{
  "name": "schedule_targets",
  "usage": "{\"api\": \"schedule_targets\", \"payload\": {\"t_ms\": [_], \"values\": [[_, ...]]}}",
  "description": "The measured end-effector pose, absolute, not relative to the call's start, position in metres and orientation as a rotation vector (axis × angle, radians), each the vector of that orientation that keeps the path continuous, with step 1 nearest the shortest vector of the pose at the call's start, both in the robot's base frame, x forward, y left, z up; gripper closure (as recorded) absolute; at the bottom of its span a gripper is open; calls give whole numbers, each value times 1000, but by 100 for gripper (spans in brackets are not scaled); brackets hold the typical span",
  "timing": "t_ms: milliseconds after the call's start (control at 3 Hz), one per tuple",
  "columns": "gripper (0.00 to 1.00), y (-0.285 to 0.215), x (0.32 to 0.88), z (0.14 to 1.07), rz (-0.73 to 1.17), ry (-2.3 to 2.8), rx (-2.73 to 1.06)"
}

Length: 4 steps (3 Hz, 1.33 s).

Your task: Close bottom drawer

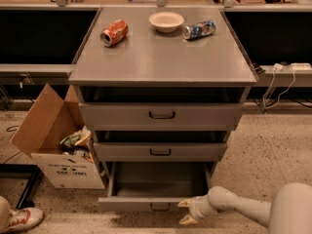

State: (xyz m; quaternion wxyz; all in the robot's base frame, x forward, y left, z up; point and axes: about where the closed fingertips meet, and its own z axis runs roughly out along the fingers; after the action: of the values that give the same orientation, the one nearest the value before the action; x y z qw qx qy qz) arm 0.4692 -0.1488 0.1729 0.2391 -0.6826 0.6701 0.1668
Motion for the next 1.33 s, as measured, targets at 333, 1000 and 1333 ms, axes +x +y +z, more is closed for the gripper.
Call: {"api": "schedule_targets", "payload": {"t_ms": [333,1000,1333], "values": [[65,-151,490,166,395,1844,-1862],[100,-153,503,161,336,1852,-1854],[83,-153,503,161,336,1852,-1854]]}}
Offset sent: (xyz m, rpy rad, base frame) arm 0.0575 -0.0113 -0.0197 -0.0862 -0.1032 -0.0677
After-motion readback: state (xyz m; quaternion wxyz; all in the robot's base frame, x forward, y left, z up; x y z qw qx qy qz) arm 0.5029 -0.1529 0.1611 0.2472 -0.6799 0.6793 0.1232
